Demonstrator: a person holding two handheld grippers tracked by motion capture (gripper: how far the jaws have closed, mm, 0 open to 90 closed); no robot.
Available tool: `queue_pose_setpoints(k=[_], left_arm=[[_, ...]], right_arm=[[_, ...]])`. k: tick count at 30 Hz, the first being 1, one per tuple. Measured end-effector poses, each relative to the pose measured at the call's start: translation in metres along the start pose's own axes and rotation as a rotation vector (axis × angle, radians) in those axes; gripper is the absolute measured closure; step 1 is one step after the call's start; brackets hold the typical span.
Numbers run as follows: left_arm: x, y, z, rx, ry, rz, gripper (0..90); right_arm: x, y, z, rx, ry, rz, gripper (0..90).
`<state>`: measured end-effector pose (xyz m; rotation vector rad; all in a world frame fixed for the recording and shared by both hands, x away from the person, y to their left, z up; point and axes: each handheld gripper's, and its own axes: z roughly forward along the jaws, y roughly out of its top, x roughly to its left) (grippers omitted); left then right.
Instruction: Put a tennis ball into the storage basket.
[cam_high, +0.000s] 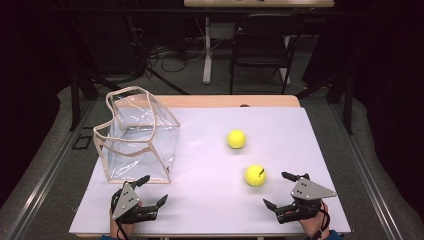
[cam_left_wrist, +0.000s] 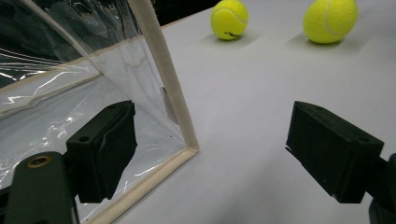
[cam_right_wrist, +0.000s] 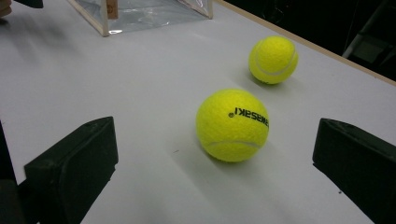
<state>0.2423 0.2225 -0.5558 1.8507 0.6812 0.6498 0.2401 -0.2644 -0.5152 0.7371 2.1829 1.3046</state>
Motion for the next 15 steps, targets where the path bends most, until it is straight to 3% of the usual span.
queue_pose_setpoints(k=[15], left_arm=[[-0.0008,0.0004,0.0023,0.000,-0.010,0.005,16.0]], right_arm=[[-0.0025,0.0053,0.0068,0.026,0.003,0.009,0.0]])
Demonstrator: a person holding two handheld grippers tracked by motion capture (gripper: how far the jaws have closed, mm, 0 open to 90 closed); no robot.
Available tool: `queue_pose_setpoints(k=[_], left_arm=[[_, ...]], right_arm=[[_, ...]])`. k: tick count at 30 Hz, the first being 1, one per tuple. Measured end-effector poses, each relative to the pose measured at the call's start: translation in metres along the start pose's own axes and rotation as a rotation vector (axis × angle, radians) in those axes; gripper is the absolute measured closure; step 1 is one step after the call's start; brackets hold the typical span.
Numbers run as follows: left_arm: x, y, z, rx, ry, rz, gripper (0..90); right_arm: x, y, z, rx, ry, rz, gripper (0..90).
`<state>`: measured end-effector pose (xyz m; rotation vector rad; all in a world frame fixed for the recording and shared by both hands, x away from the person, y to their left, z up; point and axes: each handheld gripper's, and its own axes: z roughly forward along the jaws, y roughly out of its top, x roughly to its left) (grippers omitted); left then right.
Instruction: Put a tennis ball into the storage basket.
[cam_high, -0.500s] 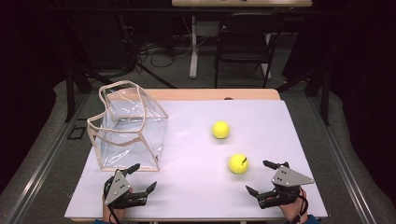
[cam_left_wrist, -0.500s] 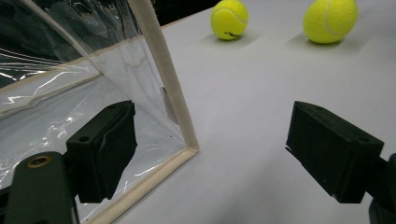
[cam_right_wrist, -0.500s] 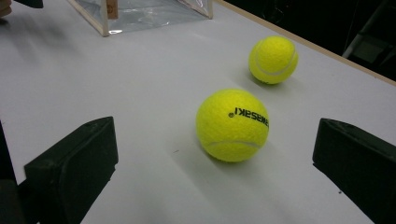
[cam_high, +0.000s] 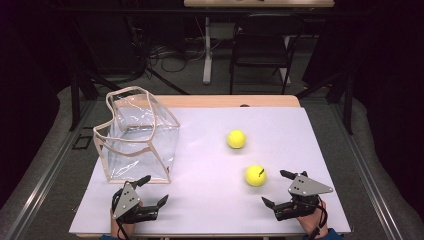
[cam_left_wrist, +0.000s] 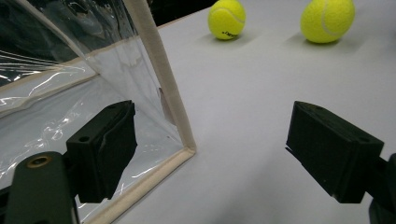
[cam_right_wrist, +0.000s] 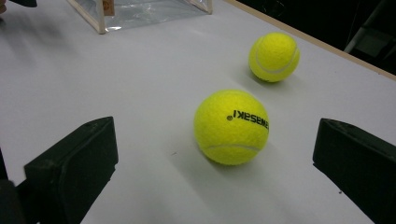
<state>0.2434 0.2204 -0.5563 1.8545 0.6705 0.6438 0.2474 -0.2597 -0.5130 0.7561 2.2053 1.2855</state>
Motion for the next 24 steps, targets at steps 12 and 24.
queue_pose_setpoints(k=[12,24], left_arm=[[0.001,0.000,0.002,0.000,-0.011,0.004,16.0],[0.002,0.001,0.002,-0.002,-0.021,0.011,16.0]], right_arm=[[-0.003,0.008,0.011,0.059,0.019,0.014,0.0],[-0.006,0.018,0.022,0.102,0.022,0.024,0.0]])
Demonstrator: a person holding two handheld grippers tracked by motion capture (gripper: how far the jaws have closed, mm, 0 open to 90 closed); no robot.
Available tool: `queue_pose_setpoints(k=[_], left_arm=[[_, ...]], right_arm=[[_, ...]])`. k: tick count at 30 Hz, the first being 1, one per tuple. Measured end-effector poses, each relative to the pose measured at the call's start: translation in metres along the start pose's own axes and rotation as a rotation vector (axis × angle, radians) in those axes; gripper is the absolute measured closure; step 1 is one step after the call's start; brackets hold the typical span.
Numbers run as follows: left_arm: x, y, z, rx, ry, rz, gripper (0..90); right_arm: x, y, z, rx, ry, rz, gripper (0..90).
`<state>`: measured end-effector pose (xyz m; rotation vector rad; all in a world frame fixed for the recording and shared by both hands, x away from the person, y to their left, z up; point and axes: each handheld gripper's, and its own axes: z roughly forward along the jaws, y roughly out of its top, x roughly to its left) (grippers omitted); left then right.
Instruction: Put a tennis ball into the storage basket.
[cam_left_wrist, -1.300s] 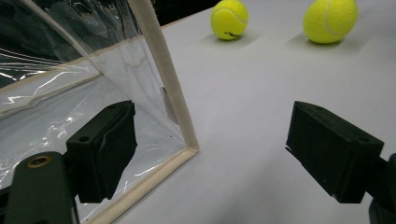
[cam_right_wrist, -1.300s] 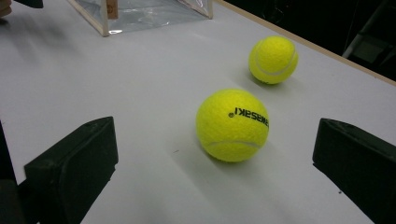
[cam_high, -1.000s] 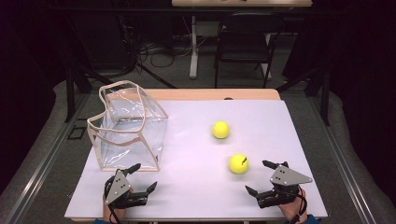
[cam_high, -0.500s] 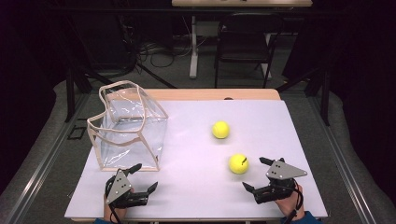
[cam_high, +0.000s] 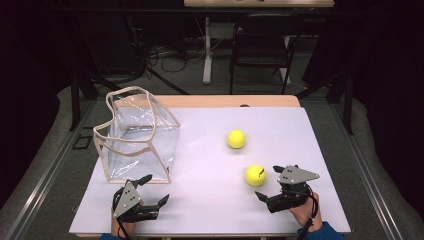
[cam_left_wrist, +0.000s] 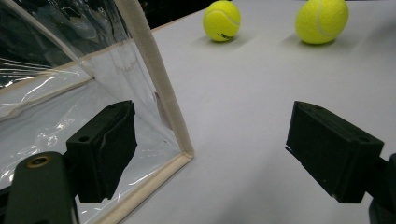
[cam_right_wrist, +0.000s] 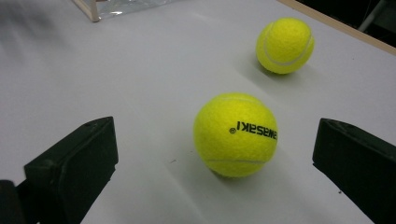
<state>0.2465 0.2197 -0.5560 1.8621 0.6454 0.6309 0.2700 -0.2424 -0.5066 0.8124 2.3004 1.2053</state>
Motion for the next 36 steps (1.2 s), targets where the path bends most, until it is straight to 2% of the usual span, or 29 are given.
queue_pose_setpoints(k=[8,11,16,19,27,36], left_arm=[[-0.001,0.000,0.000,-0.006,0.000,0.000,16.0],[-0.002,0.000,0.001,-0.001,-0.004,0.008,16.0],[-0.002,0.000,0.003,-0.002,-0.007,0.004,16.0],[-0.003,0.000,0.002,-0.016,-0.003,0.003,16.0],[-0.002,0.000,0.003,-0.015,-0.001,0.011,16.0],[-0.003,0.001,0.003,-0.009,-0.009,0.016,16.0]], right_arm=[[-0.005,0.008,0.006,0.022,0.005,0.017,0.0],[-0.009,0.011,0.013,0.056,0.053,0.048,0.0],[-0.012,0.012,0.023,0.110,0.040,0.056,0.0],[-0.014,0.013,0.025,0.121,0.035,0.065,0.0],[-0.021,0.017,0.035,0.159,0.040,0.100,0.0],[-0.021,0.021,0.047,0.208,0.047,0.088,0.0]])
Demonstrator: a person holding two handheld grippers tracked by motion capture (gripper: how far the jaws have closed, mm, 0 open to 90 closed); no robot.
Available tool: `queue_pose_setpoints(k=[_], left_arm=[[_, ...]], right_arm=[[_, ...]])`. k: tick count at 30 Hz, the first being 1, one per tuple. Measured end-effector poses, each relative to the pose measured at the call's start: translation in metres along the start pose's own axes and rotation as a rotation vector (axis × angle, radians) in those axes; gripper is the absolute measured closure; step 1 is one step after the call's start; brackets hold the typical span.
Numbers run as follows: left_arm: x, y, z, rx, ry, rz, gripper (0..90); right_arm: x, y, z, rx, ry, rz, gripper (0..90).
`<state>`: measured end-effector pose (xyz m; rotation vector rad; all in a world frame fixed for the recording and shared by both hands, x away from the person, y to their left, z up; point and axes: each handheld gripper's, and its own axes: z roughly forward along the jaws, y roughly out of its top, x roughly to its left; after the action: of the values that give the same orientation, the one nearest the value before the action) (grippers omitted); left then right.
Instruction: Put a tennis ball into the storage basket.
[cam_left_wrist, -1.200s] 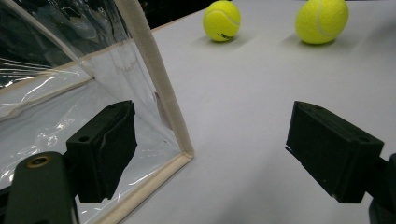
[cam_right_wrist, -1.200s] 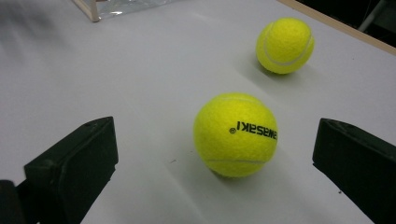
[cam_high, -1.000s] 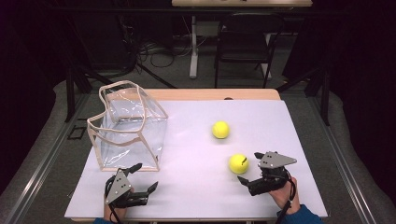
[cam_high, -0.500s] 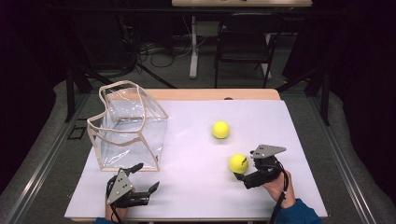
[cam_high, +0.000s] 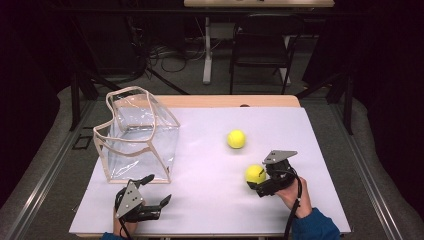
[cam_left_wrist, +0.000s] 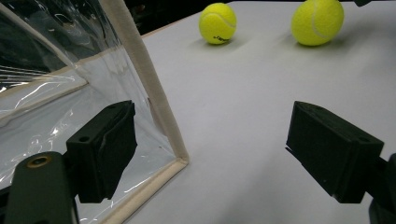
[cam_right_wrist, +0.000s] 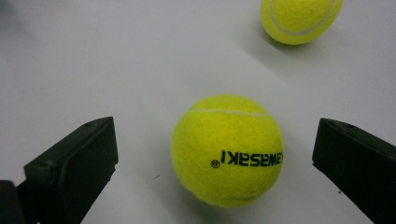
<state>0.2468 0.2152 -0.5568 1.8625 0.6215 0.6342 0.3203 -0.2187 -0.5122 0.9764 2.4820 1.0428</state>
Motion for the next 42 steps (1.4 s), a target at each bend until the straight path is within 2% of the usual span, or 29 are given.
queue_pose_setpoints(k=[6,11,14,19,21,24,29,36,42], left_arm=[[0.001,-0.001,0.000,0.003,0.004,-0.010,16.0],[0.000,0.000,0.000,0.011,0.002,0.004,16.0],[0.000,0.000,-0.002,0.009,0.006,0.001,16.0],[0.000,0.000,0.000,0.011,0.000,-0.003,16.0],[0.000,0.000,0.000,0.014,-0.002,0.002,16.0],[-0.001,0.000,-0.002,0.015,0.000,0.006,16.0],[0.000,-0.001,0.000,0.018,-0.002,0.000,16.0],[-0.002,0.000,0.000,0.021,-0.007,0.009,16.0],[-0.001,0.000,0.000,0.021,-0.007,0.009,16.0]], right_arm=[[0.001,0.003,0.007,0.023,-0.002,-0.011,0.0],[-0.004,0.000,0.014,0.051,0.010,-0.001,0.0],[-0.008,-0.002,0.017,0.066,0.009,0.021,0.0],[-0.009,-0.003,0.020,0.081,0.005,0.027,0.6],[-0.008,-0.005,0.022,0.093,0.006,0.024,2.6],[-0.006,-0.005,0.023,0.096,-0.004,0.017,13.1],[-0.005,-0.005,0.027,0.112,-0.007,0.017,14.8],[-0.006,-0.008,0.030,0.150,-0.028,0.032,24.2],[-0.007,-0.008,0.031,0.138,-0.024,0.036,24.9]])
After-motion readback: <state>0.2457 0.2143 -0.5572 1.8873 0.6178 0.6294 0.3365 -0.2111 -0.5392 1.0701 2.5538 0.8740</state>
